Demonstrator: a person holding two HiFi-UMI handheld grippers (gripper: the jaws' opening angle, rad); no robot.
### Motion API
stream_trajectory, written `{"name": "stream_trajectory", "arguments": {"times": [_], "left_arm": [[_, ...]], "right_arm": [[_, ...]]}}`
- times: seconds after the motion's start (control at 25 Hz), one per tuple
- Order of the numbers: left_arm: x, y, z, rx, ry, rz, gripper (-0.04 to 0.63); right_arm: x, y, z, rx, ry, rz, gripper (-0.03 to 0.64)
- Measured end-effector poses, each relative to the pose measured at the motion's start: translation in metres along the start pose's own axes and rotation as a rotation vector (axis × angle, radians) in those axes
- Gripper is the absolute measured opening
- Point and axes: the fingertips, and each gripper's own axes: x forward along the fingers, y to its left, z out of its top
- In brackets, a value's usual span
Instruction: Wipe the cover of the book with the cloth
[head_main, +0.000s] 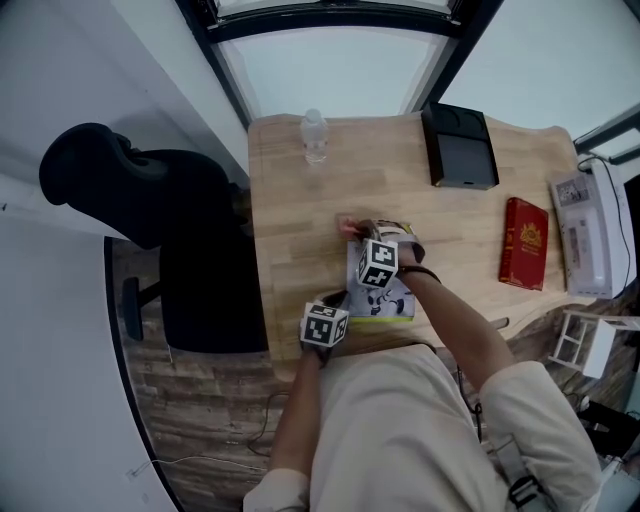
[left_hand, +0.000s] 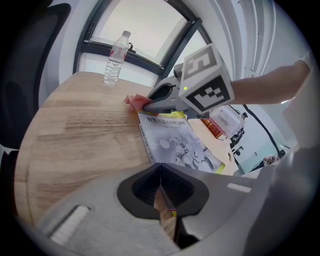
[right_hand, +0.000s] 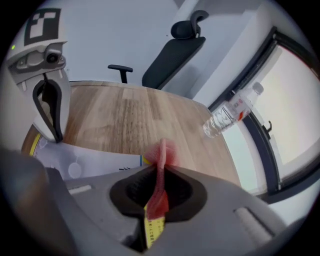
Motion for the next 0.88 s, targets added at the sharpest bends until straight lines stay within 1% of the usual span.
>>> {"name": "stream_trajectory", "arguments": {"times": [0.08, 0.12, 0.24, 0.36, 0.52, 0.64, 0.88], "left_arm": [[-0.001, 0.001, 0.001, 0.005, 0.000, 0.002, 0.008], [-0.001, 0.001, 0.000, 0.006, 0.000, 0.001, 0.008], [-0.001, 0.002, -0.001, -0.003, -0.003, 0.000, 0.008], [-0.008, 0.012, -0.002, -0.030, -0.021, 0.027, 0.006], [-0.020, 0.021, 0.002, -0.057, -0.065, 0.064, 0.006], [-0.024, 0.024, 0.003, -0.048, -0.076, 0.084, 0.006], [-0.032, 0.018, 0.004, -0.003, -0.091, 0.089, 0.006]], "right_arm": [[-0.002, 0.011, 0.004, -0.060, -0.019, -0.013, 0.032], [-0.004, 0.016, 0.005, -0.069, -0.027, -0.012, 0.029], [-0.011, 0.031, 0.004, -0.061, -0.040, 0.018, 0.029], [-0.017, 0.048, 0.004, -0.092, -0.043, 0.045, 0.029], [-0.027, 0.065, 0.002, -0.097, -0.043, 0.042, 0.029], [-0.034, 0.079, 0.001, -0.112, -0.040, 0.032, 0.029], [-0.051, 0.132, 0.002, -0.070, -0.060, 0.099, 0.029]]}}
